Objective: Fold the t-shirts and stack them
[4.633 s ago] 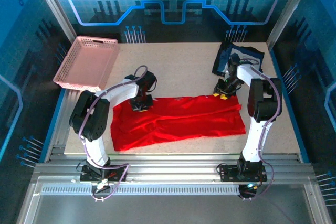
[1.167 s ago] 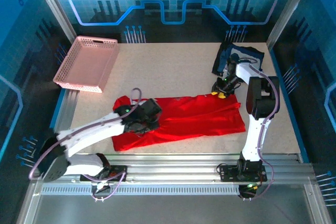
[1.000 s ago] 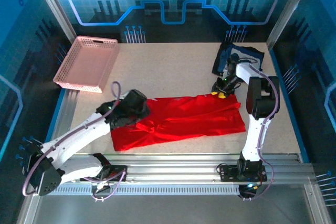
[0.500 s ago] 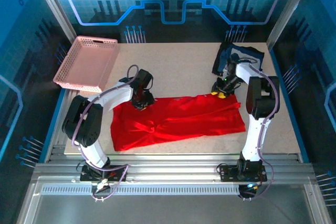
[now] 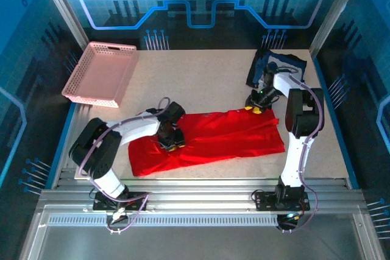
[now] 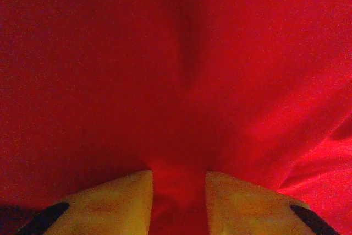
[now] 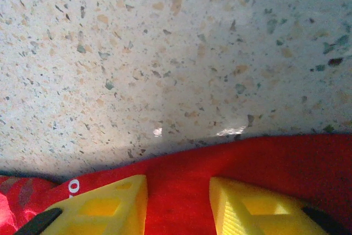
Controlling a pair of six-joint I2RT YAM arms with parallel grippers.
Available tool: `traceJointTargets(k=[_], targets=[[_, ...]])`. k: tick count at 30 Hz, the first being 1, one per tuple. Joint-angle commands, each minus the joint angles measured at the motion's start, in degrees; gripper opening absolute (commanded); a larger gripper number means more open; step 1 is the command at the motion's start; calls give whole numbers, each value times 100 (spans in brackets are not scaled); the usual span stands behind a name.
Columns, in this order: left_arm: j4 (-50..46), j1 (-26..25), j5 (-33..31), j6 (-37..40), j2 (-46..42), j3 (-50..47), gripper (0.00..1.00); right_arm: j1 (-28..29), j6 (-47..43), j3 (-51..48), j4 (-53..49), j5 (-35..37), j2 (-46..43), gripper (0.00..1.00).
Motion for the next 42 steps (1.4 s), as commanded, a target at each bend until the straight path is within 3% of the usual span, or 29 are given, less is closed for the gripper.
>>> traceJointTargets(k=[1, 7, 11, 16, 24, 36, 42], targets=[[-321, -162, 72, -378, -513, -228, 32, 86, 3, -22, -65, 160, 339, 38], [-420, -394, -17, -1067, -1053, -862, 33, 85, 6, -4, -90, 180, 347, 38], [-964, -352, -683, -1414, -1567, -895, 37, 87, 4, -13, -82, 171, 339, 38], [-925, -135, -1349, -1431, -2170, -443, 40, 85, -21, -24, -91, 186, 340, 38], [-872, 813, -1521, -1108, -1545, 101, 39, 85, -45, -74, -80, 167, 306, 38], [-845, 1077, -1578, -1698, -1025, -635, 44, 72, -123, -227, -80, 330, -82, 42], [-1312, 1080, -2258, -1868, -1265, -369, 50, -16, -329, -429, -159, 704, -992, 48]])
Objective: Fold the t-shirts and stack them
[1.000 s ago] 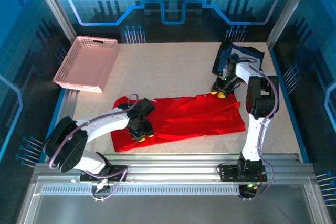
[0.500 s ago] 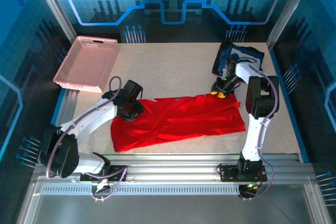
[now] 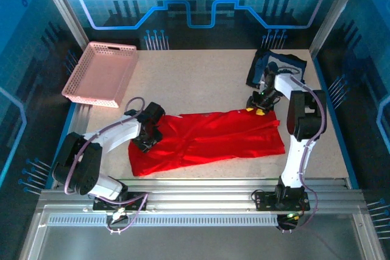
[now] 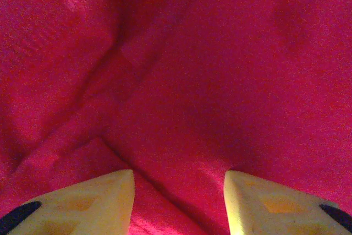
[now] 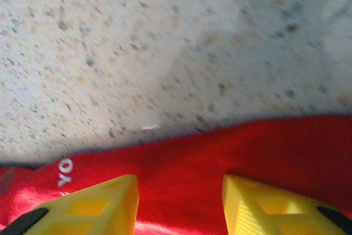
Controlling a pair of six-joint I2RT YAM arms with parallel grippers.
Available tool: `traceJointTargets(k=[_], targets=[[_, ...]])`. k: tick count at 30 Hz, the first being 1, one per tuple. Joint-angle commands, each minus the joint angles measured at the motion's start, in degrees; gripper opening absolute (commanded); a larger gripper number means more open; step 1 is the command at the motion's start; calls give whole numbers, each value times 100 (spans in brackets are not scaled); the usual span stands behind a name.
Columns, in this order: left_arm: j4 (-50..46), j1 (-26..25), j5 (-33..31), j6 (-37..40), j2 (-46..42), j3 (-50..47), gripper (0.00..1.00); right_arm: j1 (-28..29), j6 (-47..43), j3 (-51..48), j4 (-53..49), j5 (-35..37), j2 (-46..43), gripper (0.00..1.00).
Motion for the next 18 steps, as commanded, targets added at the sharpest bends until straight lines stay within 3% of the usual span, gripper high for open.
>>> traceJointTargets(k=[1, 8, 14, 18], targets=[[-437, 40, -620, -206, -421, 265, 52, -53, -216, -104, -190, 333, -724, 50], [-126, 67, -1180, -112, -1541, 532, 68, -376, -349, -330, -329, 40, -1744, 65], [-518, 144, -1025, -26, -1067, 911, 70, -428, -475, -852, -261, -474, -2443, 71], [-377, 180, -661, 220, -478, 1091, 70, -330, -529, -1157, -342, -467, -2429, 67]])
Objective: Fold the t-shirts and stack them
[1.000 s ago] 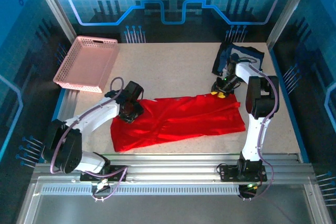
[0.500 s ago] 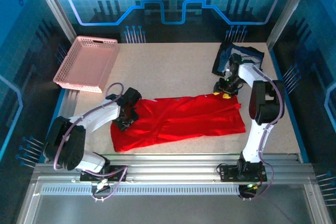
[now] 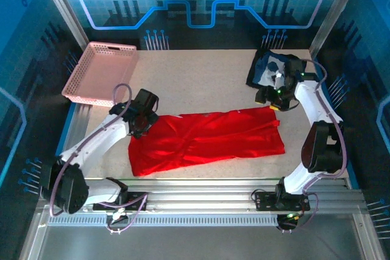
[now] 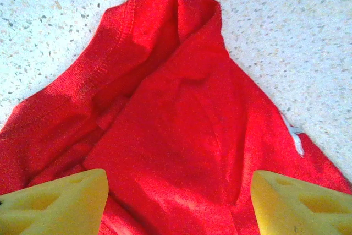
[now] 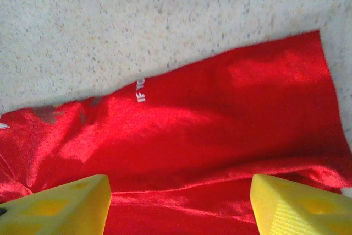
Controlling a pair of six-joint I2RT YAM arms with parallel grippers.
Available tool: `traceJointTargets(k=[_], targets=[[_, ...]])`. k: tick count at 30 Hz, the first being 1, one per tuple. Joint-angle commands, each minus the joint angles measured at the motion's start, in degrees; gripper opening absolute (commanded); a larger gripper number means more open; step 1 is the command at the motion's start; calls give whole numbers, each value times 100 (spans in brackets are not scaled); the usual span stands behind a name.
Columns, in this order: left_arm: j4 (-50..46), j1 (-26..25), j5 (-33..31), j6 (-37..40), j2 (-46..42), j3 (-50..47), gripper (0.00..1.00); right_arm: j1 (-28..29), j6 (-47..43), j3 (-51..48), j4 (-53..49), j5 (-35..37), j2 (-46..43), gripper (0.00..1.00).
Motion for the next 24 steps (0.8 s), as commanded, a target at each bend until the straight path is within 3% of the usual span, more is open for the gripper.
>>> traceJointTargets(k=[1, 7, 11, 17, 24], targets=[[-77, 75, 313, 288, 578, 255, 69, 144, -163, -230, -206, -165, 100, 65], [238, 175, 851, 723, 1842, 585, 42, 697, -246, -252, -208, 209, 873, 37], [594, 228, 1132, 995, 2625, 934, 28, 1174, -335, 17, -225, 319, 1524, 25], [708, 488, 1589, 1373, 3858, 1739, 22, 1608, -354, 246, -522, 452, 1992, 23], [479, 871, 1779, 2034, 5251, 3493, 21, 1849, -272, 300, -763, 275, 2134, 23]])
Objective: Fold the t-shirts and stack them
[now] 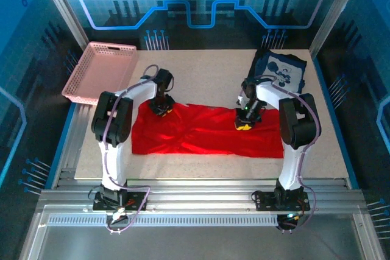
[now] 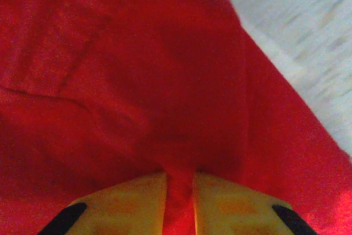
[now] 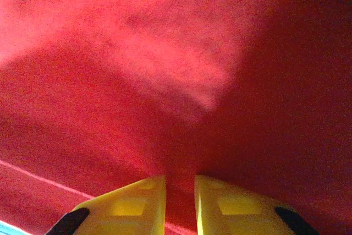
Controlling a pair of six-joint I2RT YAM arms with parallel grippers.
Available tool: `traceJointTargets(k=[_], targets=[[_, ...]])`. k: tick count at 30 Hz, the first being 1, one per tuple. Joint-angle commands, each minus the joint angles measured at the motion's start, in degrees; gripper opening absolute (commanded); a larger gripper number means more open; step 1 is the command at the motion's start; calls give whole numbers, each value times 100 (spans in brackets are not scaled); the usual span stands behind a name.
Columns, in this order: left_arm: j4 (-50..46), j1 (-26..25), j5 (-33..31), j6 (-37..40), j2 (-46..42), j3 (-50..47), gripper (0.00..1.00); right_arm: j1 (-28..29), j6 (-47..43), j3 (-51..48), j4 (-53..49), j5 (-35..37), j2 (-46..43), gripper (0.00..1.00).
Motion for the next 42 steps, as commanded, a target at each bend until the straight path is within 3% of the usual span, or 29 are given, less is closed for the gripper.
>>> traceJointTargets(k=[1, 9, 13, 17, 25, 36, 37, 41, 42], targets=[[25, 239, 180, 551, 975, 775, 21, 190, 15, 174, -346, -124, 151, 23], [-716, 415, 843, 1037, 3262, 4550, 21, 566, -1, 738, -638, -792, 645, 23], [-524, 528, 1330, 890, 4030, 5670, 22, 803, -36, 1192, -783, -1253, 1048, 24], [537, 625, 2015, 477, 4361, 5795, 22, 1072, -56, 1798, -941, -1817, 1516, 24], [1210, 744, 2373, -59, 5088, 6665, 21, 1611, -26, 2797, -941, -3017, 2275, 24], [1850, 861, 2738, -145, 5192, 6704, 23, 2138, 377, 3932, -704, -3660, 2852, 22], [1924, 884, 2836, -199, 5154, 6705, 27, 2158, 419, 4068, -685, -3599, 2797, 22], [2132, 933, 3047, -204, 4504, 6516, 67, 1927, 652, 3760, -500, -3208, 2023, 23], [2254, 950, 3070, -235, 4247, 6373, 73, 1831, 668, 3649, -550, -3058, 1765, 23]])
